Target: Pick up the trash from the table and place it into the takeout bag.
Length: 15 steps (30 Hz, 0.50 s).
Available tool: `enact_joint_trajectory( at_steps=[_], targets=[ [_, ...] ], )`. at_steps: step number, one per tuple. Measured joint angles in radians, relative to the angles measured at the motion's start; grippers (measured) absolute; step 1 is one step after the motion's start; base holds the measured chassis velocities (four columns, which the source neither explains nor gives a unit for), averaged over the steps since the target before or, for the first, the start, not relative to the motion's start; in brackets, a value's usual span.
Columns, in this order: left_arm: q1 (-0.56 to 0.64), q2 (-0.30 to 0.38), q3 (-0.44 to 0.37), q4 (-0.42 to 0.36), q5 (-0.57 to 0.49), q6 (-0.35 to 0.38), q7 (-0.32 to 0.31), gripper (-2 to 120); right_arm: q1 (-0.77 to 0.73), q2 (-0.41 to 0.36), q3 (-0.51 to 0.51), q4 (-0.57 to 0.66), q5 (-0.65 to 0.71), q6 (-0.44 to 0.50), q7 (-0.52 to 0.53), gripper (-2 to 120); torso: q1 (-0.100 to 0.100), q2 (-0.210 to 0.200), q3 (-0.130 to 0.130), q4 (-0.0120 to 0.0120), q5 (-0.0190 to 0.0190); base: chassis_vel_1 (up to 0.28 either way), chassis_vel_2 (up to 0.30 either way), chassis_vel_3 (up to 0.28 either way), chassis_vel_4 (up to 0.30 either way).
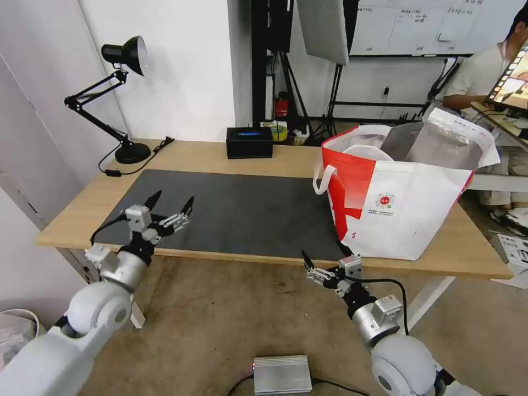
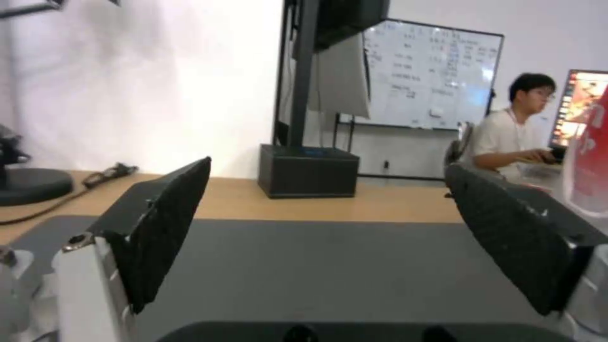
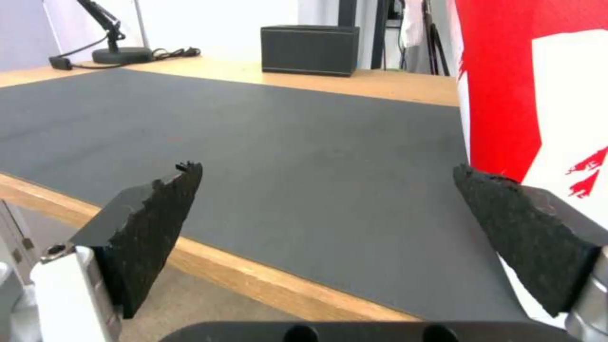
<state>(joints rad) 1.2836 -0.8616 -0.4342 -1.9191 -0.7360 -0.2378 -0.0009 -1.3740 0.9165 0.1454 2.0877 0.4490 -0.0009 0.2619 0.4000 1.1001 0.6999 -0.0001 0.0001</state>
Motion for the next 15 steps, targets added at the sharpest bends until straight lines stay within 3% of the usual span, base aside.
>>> enact_joint_trajectory(
  at_steps=[6,15],
  targets=[
    [0.076,-0.047,-0.057,0.024,0.067,-0.079,-0.002,100,0.000,0.000,0.000,0.000,0.000,0.000,0.000,100,0.000,0.000,0.000,0.0001,-0.0001,0.000,0.000,0.000,0.000],
    [0.161,-0.087,-0.097,0.025,0.093,-0.106,0.028,100,0.000,0.000,0.000,0.000,0.000,0.000,0.000,100,0.000,0.000,0.000,0.0001,-0.0001,0.000,0.000,0.000,0.000]
  ],
)
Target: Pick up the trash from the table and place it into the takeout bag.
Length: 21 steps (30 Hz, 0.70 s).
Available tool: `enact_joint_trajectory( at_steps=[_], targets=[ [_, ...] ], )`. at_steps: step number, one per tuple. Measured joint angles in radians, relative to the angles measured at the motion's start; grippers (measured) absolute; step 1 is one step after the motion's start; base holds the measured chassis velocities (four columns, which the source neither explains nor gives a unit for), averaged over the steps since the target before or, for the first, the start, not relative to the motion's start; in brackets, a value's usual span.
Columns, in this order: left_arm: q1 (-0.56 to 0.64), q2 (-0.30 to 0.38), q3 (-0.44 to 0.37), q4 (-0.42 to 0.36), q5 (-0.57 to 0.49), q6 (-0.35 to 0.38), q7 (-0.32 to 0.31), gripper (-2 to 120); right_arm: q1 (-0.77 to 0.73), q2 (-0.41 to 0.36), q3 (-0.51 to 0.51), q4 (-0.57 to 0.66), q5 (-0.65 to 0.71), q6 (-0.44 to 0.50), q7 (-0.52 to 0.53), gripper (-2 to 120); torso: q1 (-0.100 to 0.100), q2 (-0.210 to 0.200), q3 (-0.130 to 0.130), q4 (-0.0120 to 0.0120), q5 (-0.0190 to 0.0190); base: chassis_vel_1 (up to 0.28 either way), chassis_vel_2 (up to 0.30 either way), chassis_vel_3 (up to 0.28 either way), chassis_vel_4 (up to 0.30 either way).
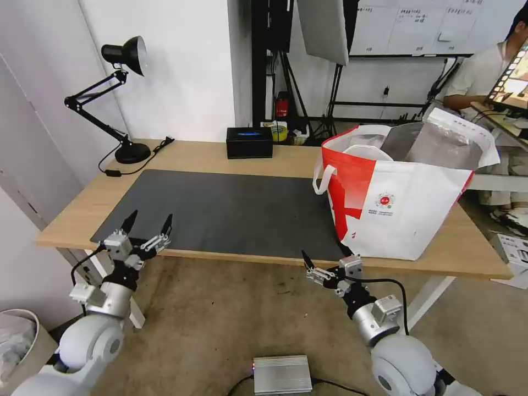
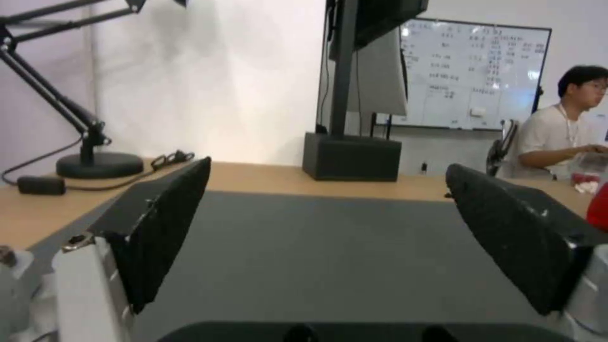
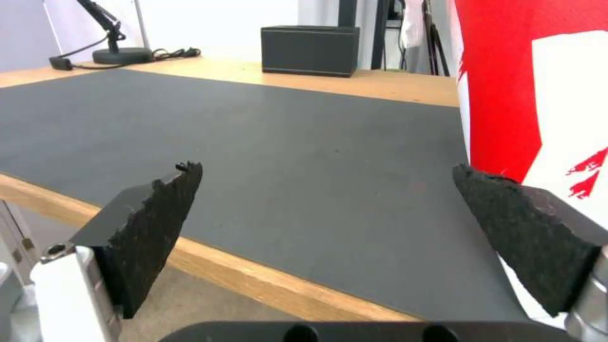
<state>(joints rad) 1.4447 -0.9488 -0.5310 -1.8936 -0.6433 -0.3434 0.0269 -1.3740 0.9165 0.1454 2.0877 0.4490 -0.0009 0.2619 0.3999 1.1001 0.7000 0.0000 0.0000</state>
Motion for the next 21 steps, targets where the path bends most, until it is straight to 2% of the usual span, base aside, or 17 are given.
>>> enact_joint_trajectory(
  at_steps=[12,21],
  targets=[
    [0.069,0.015,-0.052,-0.019,0.004,0.013,0.038,100,0.000,0.000,0.000,0.000,0.000,0.000,0.000,100,0.000,0.000,0.000,0.0000,0.0000,0.000,0.000,0.000,0.000],
    [0.114,0.016,-0.065,-0.035,0.013,0.062,0.057,100,0.000,0.000,0.000,0.000,0.000,0.000,0.000,100,0.000,0.000,0.000,0.0000,0.0000,0.000,0.000,0.000,0.000]
  ],
)
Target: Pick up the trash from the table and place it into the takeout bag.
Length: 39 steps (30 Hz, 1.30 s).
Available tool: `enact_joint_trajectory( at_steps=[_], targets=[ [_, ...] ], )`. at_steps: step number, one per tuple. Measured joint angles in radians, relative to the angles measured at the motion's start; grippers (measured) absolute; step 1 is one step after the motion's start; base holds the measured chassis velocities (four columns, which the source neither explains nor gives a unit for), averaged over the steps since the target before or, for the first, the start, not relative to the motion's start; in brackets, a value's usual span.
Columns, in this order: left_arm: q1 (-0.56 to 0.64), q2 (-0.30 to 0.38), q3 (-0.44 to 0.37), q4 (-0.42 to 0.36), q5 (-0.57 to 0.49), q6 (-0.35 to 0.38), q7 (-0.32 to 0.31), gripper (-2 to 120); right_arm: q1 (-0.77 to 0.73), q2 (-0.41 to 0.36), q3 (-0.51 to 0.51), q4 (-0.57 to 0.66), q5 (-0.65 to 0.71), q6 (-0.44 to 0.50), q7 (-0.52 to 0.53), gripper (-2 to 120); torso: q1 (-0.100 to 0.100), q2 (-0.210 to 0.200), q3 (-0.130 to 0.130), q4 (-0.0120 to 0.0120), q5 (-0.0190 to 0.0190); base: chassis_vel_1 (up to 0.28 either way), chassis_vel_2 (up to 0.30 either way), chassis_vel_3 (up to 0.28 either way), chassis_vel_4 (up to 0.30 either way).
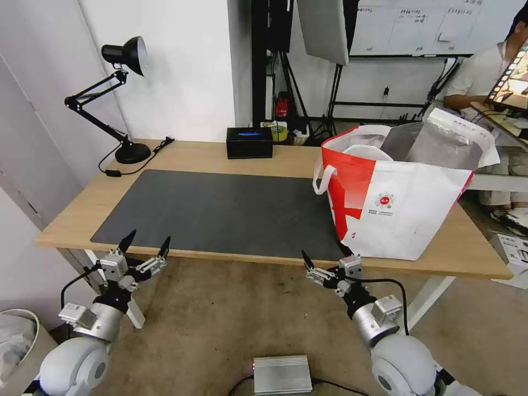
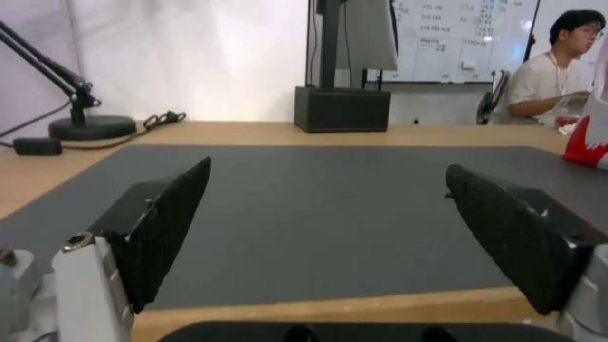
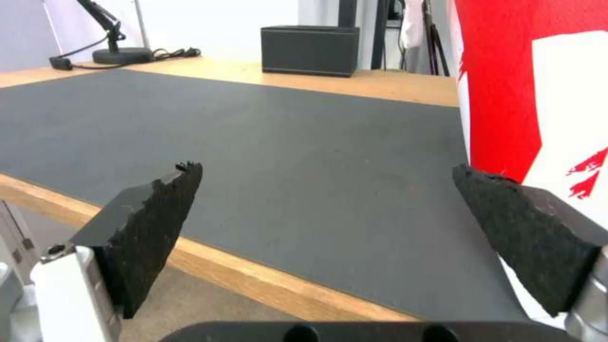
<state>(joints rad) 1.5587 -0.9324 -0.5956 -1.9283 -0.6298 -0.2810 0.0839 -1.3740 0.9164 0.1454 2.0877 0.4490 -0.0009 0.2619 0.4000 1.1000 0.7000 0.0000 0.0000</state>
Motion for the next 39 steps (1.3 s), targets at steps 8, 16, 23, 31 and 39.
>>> enact_joint_trajectory(
  at_steps=[8,16,23,31,39],
  targets=[
    [-0.004,0.000,0.010,-0.003,-0.007,0.027,0.000,100,0.000,0.000,0.000,0.000,0.000,0.000,0.000,100,0.000,0.000,0.000,0.0000,0.0000,0.000,0.000,0.000,0.000],
    [-0.009,-0.002,0.019,0.001,-0.011,0.027,0.012,100,0.000,0.000,0.000,0.000,0.000,0.000,0.000,100,0.000,0.000,0.000,-0.0001,0.0000,0.000,0.000,0.000,0.000],
    [-0.009,-0.003,0.020,0.001,-0.011,0.027,0.014,100,0.000,0.000,0.000,0.000,0.000,0.000,0.000,100,0.000,0.000,0.000,-0.0001,0.0000,0.000,0.000,0.000,0.000],
    [-0.010,-0.003,0.020,0.001,-0.012,0.026,0.014,100,0.000,0.000,0.000,0.000,0.000,0.000,0.000,100,0.000,0.000,0.000,0.0000,0.0000,0.000,0.000,0.000,0.000],
    [-0.010,-0.002,0.020,0.002,-0.012,0.025,0.014,100,0.000,0.000,0.000,0.000,0.000,0.000,0.000,100,0.000,0.000,0.000,0.0000,0.0000,0.000,0.000,0.000,0.000]
  ],
)
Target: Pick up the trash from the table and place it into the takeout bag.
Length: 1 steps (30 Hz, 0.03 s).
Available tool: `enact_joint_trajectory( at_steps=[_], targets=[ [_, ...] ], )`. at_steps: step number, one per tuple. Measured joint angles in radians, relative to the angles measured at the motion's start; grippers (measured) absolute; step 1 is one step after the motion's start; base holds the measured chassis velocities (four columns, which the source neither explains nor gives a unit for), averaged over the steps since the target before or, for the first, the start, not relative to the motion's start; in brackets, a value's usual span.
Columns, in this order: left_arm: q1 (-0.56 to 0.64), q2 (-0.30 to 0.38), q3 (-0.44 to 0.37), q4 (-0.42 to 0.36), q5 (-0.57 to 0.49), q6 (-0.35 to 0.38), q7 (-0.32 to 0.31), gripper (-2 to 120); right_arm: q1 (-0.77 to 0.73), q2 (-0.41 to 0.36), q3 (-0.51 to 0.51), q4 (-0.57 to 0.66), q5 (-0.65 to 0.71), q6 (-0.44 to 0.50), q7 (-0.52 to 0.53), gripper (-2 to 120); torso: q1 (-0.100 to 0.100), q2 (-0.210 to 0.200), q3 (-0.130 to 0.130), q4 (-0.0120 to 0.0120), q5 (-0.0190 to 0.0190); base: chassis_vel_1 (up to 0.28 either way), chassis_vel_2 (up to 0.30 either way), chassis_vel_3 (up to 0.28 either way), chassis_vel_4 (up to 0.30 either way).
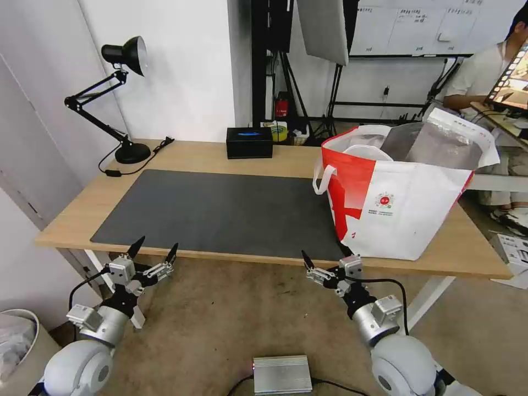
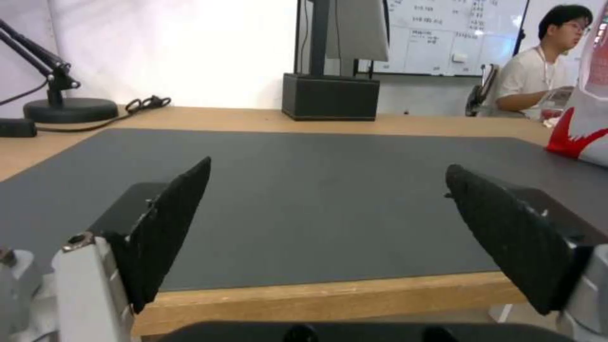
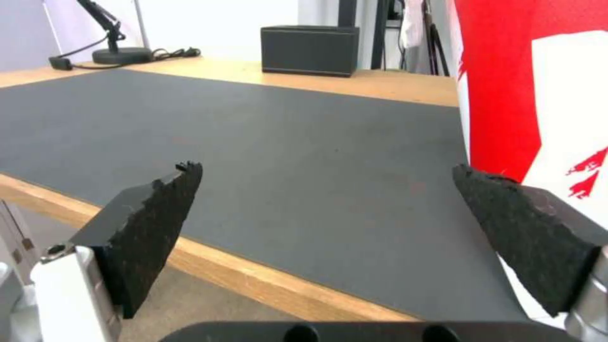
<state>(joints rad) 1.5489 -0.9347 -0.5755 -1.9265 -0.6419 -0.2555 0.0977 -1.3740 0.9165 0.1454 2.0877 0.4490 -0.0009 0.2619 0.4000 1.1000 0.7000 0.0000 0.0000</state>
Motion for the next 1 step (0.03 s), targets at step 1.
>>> enact_joint_trajectory(
  at_steps=[1],
  targets=[
    [0.000,0.000,0.000,0.000,0.000,0.000,0.000,100,0.000,0.000,0.000,0.000,0.000,0.000,0.000,100,0.000,0.000,0.000,0.0000,0.0000,0.000,0.000,0.000,0.000]
  ],
)
